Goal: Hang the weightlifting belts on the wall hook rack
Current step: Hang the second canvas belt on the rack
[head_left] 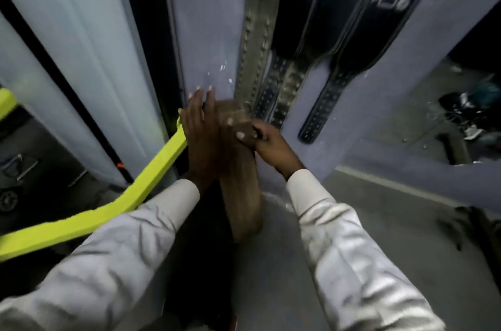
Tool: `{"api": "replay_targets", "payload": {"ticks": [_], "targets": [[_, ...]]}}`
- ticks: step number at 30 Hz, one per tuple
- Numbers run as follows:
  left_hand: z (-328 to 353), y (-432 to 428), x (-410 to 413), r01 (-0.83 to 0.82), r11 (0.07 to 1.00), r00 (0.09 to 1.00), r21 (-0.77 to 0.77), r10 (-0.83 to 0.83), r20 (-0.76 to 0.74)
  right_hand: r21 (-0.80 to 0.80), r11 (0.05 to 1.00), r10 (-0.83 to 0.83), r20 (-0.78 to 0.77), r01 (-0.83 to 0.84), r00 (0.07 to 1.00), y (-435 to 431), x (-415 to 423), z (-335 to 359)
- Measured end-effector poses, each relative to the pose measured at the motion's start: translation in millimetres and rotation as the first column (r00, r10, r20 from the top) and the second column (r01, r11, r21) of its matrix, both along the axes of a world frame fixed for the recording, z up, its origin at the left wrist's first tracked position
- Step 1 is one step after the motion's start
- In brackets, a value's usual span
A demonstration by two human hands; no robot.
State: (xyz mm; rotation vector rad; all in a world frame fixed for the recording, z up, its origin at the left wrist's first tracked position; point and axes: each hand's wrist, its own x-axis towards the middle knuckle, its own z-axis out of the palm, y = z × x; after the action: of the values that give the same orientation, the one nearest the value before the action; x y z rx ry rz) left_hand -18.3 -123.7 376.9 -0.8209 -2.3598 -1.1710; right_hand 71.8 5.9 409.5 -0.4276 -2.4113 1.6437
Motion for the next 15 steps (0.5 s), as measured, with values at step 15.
{"api": "replay_targets", "payload": {"ticks": [15], "targets": [[207,23,-12,0.42,0.563,0.636,0.711,-0.742,0.212,0.02,0.994,-0.079,-0.501,0.103,0.862,23,16,247]]}}
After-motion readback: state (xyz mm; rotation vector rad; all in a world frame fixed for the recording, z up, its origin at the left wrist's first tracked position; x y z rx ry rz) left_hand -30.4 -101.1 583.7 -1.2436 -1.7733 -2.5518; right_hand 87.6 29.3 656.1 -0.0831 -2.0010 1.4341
